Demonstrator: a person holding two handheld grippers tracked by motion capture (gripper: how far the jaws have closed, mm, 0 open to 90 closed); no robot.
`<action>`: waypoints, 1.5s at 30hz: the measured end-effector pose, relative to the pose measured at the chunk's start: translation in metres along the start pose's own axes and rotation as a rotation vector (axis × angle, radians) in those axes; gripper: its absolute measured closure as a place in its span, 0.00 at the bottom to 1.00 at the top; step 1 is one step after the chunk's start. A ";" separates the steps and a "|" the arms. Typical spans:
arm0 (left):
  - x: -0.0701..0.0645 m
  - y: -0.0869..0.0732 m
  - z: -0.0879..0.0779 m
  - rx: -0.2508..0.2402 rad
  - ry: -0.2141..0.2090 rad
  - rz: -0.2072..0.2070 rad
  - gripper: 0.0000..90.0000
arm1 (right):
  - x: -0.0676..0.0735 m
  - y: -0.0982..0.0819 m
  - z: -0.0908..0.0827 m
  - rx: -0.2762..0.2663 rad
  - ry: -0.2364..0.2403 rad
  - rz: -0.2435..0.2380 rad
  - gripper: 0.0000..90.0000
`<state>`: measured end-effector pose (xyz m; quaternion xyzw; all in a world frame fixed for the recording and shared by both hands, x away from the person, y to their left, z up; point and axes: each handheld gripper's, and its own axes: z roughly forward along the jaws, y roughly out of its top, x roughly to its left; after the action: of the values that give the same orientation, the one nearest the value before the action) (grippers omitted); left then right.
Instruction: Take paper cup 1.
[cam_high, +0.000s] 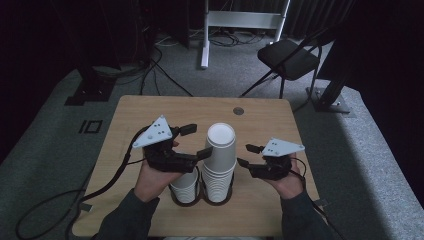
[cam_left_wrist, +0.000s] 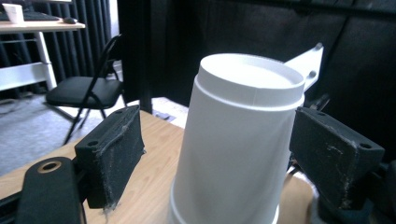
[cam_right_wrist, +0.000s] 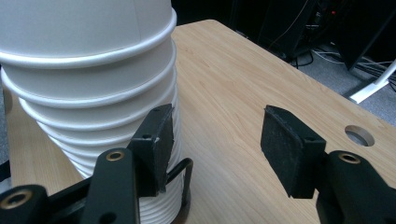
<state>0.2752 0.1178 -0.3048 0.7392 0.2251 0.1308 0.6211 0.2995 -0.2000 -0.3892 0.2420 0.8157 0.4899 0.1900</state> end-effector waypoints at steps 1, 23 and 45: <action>0.001 0.000 0.001 0.000 0.002 -0.003 0.19 | 0.000 0.000 0.000 -0.001 0.000 0.000 0.49; -0.013 0.003 0.035 0.015 -0.034 0.005 0.17 | 0.002 0.000 0.002 0.003 0.010 -0.002 0.48; -0.017 0.005 0.044 0.036 -0.009 0.024 0.24 | 0.003 0.000 0.006 0.007 0.020 -0.003 0.48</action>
<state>0.2818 0.0710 -0.3069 0.7535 0.2156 0.1311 0.6071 0.3000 -0.1940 -0.3921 0.2366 0.8195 0.4892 0.1818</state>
